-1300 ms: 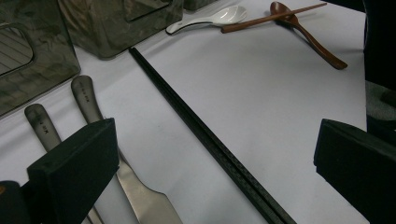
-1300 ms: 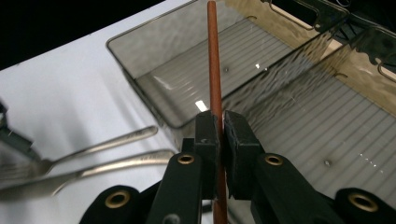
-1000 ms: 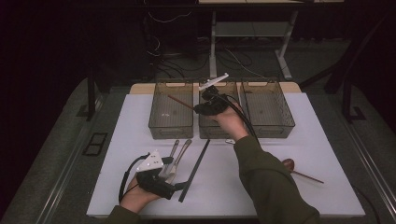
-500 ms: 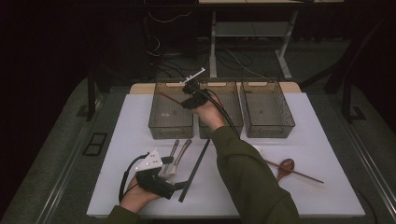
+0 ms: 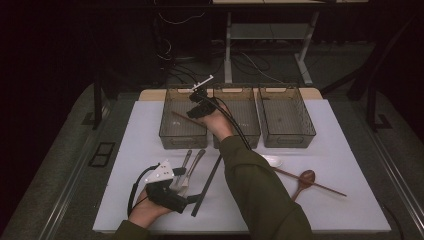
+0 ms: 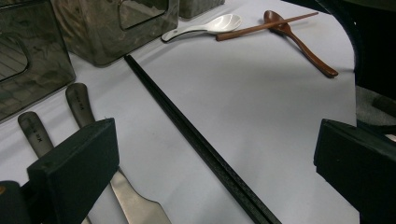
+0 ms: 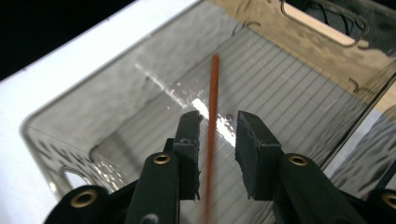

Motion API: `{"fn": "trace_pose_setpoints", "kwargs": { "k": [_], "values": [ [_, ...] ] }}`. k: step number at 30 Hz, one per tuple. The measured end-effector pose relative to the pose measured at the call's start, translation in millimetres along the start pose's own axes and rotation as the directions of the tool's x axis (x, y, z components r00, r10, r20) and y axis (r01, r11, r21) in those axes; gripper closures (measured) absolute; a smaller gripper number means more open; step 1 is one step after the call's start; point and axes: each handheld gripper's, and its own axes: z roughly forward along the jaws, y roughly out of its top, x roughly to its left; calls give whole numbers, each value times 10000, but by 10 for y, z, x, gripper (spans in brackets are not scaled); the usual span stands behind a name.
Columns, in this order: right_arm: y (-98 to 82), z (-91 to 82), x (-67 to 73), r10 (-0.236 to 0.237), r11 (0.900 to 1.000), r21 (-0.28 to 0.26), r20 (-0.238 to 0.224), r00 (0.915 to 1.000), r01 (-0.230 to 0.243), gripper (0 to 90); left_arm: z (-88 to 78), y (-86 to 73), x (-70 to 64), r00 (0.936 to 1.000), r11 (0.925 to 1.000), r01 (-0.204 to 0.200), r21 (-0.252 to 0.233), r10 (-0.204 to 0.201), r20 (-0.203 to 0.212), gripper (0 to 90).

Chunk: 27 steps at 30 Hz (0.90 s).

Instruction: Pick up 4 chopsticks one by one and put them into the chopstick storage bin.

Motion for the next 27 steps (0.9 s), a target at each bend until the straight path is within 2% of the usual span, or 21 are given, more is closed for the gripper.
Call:
{"fn": "trace_pose_setpoints", "kwargs": {
  "k": [7,10,16,18,19,21,23,27],
  "values": [
    [16,-132,-33,111,9992,-374,-301,9995,-123,513,2,5,-1,9999,9999,-106,49,106,18,0],
    [18,-195,-43,192,9982,-549,-593,9981,-225,464,4,4,-4,10000,10000,-77,54,77,18,0],
    [-5,-318,-44,-21,9961,-884,-853,9964,-55,397,4,3,-4,10000,9999,-90,79,89,14,0],
    [-30,-356,-51,-64,9951,-986,-999,9950,-35,449,2,4,-6,10000,9999,-98,72,98,18,0],
    [-49,-373,-47,-84,9959,-909,-1089,9940,-15,505,1,3,-7,9999,9999,-108,70,108,15,0],
    [-103,-410,-22,-310,9971,-721,-1121,9932,230,680,-1,2,-8,9999,9999,-106,73,106,12,0],
    [-173,-457,0,-512,9974,-570,-1281,9904,442,787,2,0,-8,10000,9999,-87,103,87,14,0],
    [-329,-562,33,-785,9963,-458,-1572,9844,721,891,10,-1,-11,10000,9999,-65,102,65,5,0]
  ]
}}
